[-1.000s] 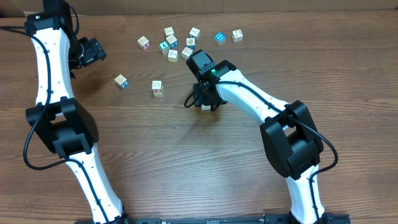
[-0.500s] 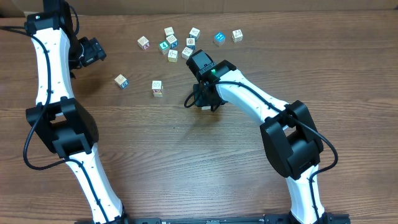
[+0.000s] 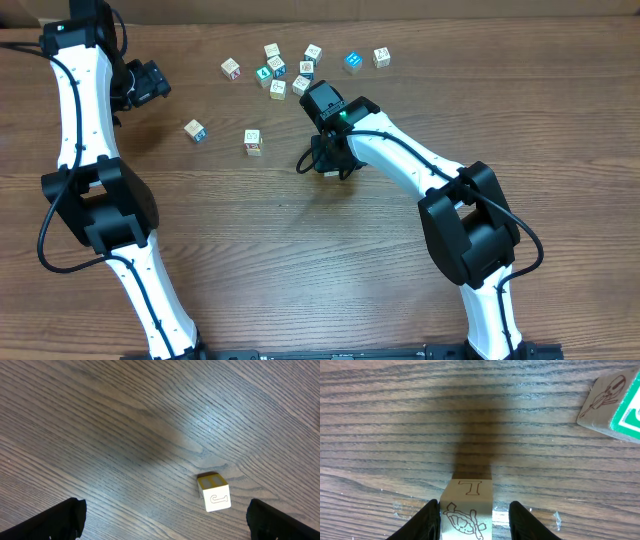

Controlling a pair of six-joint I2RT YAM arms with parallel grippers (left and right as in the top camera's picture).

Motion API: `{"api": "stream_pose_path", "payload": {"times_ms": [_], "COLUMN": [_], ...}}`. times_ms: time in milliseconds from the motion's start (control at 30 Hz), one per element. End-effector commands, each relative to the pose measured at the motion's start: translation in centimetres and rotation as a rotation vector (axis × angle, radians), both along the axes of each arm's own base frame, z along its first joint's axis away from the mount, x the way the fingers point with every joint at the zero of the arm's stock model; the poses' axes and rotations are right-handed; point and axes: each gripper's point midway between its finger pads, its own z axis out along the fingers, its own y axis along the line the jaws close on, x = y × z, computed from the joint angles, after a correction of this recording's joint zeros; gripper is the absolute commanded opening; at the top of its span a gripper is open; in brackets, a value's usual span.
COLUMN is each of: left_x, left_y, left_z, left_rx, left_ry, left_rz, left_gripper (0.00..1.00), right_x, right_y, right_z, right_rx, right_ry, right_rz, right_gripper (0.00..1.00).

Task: Form a tower

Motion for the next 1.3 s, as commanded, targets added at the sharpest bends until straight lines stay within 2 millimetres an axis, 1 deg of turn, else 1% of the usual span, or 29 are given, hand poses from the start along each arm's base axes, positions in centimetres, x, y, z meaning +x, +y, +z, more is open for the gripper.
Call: {"api": "stream_pose_path", "payload": {"times_ms": [0,167,300,367,433,600,667,733,800,1267], "left_x": [0.32,0.32,0.32,0.31,0.32,0.31,0.31,0.32,0.32,0.32], "left_y": [0.12,0.12,0.12,0.12,0.12,0.12,0.12,0.12,0.12,0.12], "left_z": [1.45,1.45,1.45,1.44,1.45,1.45,1.45,1.45,1.45,1.45], "left_rx": [0.007,0.007,0.007,0.007,0.007,0.007,0.007,0.007,0.007,0.007], "left_ry": [-0.038,-0.038,-0.038,-0.038,-0.038,-0.038,-0.038,-0.038,-0.038,-0.038], "left_rz": [0.021,0.021,0.021,0.021,0.021,0.021,0.021,0.021,0.021,0.021], "left_gripper": [1.00,1.00,0.99,1.00,0.99,1.00,1.00,1.00,0.99,1.00], "right_x": [-0.14,-0.20,-0.35,-0.34,-0.29,-0.28,-0.29,-0.29,-0.29,-0.22], "right_y": [-0.12,-0.12,0.25,0.25,0.28,0.30,0.29,0.29,0.29,0.33], "right_z": [1.07,0.86,0.80,0.80,0.80,0.81,0.80,0.80,0.80,0.64], "right_rx": [0.009,0.009,0.030,0.030,0.031,0.032,0.032,0.032,0.032,0.034], "right_ry": [-0.012,-0.011,-0.002,-0.003,-0.005,-0.005,-0.005,-0.005,-0.005,-0.009], "right_rz": [-0.002,-0.002,0.003,0.003,0.003,0.003,0.003,0.003,0.003,0.003], "right_gripper": [0.42,0.42,0.47,0.46,0.43,0.38,0.40,0.46,0.48,0.48]}}
